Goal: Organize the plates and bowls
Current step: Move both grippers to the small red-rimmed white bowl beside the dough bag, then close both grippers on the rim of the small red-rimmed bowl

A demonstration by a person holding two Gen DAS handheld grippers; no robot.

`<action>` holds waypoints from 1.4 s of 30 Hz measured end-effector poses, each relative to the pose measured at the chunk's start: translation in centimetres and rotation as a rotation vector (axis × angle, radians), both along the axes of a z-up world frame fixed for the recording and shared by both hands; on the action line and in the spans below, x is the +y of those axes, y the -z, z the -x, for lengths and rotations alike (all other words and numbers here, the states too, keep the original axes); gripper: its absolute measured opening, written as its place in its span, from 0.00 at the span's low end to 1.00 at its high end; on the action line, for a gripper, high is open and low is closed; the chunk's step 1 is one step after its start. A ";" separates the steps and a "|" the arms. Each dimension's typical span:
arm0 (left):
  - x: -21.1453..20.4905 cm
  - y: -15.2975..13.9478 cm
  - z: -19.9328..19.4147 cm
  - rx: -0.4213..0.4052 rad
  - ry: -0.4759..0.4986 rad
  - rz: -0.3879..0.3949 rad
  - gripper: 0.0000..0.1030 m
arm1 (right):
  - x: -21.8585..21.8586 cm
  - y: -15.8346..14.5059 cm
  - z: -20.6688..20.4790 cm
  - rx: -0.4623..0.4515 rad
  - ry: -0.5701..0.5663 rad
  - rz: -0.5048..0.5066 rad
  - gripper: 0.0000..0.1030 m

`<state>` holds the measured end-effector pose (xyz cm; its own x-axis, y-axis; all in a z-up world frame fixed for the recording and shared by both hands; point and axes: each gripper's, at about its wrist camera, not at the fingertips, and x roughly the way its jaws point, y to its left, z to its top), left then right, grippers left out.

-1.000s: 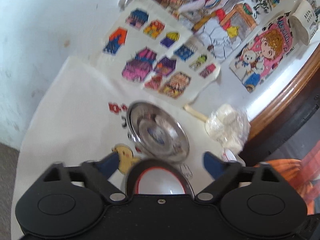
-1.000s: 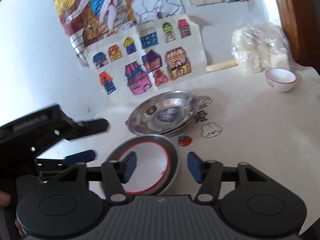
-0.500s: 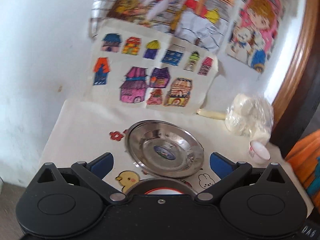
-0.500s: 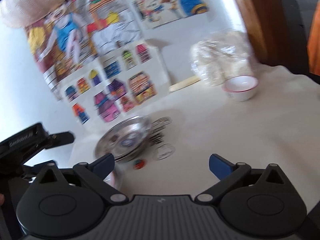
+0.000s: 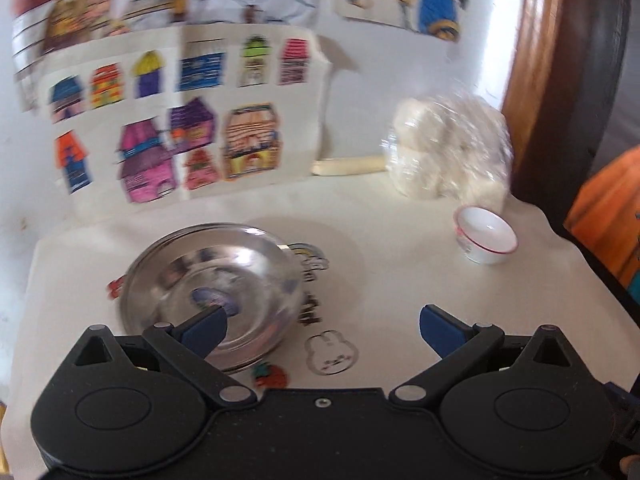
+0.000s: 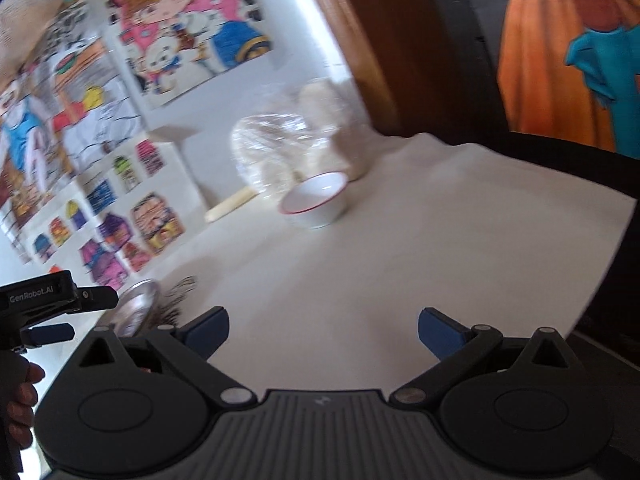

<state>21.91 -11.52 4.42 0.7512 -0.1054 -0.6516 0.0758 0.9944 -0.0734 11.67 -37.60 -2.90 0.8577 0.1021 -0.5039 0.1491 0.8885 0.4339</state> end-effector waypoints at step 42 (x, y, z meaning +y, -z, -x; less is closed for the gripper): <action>-13.0 4.1 -19.1 0.026 0.143 -0.186 0.97 | -5.7 0.2 -19.1 0.100 0.013 0.122 0.83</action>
<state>41.04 -24.53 0.29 0.7200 -0.0853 -0.6887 0.2170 0.9703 0.1066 30.78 -43.28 -3.09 0.8033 0.0248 -0.5950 0.1977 0.9314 0.3057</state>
